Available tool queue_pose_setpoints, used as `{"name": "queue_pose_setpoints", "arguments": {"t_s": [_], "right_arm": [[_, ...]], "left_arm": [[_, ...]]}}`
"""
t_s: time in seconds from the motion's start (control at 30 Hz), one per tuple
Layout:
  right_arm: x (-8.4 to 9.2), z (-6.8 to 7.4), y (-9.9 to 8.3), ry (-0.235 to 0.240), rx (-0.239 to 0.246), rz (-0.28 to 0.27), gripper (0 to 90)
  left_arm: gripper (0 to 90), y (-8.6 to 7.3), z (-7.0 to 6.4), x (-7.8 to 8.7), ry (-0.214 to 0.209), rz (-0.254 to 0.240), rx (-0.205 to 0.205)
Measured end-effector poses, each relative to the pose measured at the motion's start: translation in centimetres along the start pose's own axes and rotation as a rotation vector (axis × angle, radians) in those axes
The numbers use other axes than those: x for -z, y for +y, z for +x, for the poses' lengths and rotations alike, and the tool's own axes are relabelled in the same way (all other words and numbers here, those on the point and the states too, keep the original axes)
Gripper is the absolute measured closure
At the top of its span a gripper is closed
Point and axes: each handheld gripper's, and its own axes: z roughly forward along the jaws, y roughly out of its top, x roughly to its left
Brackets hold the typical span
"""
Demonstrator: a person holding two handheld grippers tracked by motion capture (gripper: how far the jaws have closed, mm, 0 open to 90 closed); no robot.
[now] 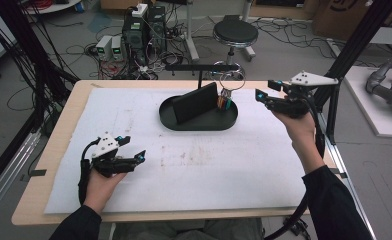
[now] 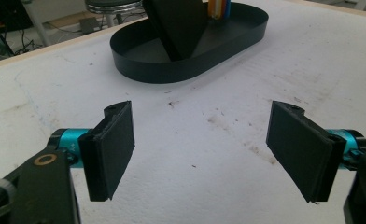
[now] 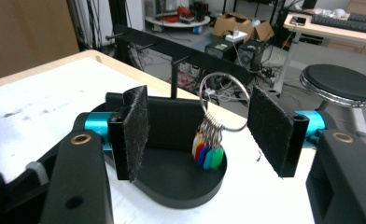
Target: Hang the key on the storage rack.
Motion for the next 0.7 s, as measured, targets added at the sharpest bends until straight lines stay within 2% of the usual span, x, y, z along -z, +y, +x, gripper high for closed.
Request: {"name": "queue_pose_setpoints", "arguments": {"t_s": [0.17, 0.33, 0.47, 0.53, 0.7], "right_arm": [[1.1, 0.6, -3.1, 0.016, -0.017, -0.01, 35.2], [1.3, 1.2, -6.6, 0.027, -0.051, -0.023, 30.3], [1.1, 1.5, -9.3, 0.03, -0.07, -0.018, 29.8], [0.9, 1.6, -10.3, 0.03, -0.08, -0.007, 29.7], [0.5, 1.5, -11.4, 0.031, -0.092, 0.006, 29.0]], "left_arm": [[23.5, 0.0, 0.2, 0.4, 0.015, -0.009, 0.008], [23.6, -0.2, 0.4, 0.8, 0.03, -0.011, 0.012], [23.6, -0.3, 0.6, 1.3, 0.045, -0.016, 0.016], [23.5, -0.3, 0.7, 1.6, 0.054, -0.021, 0.017], [23.5, -0.2, 0.8, 2.2, 0.068, -0.041, 0.011]]}}
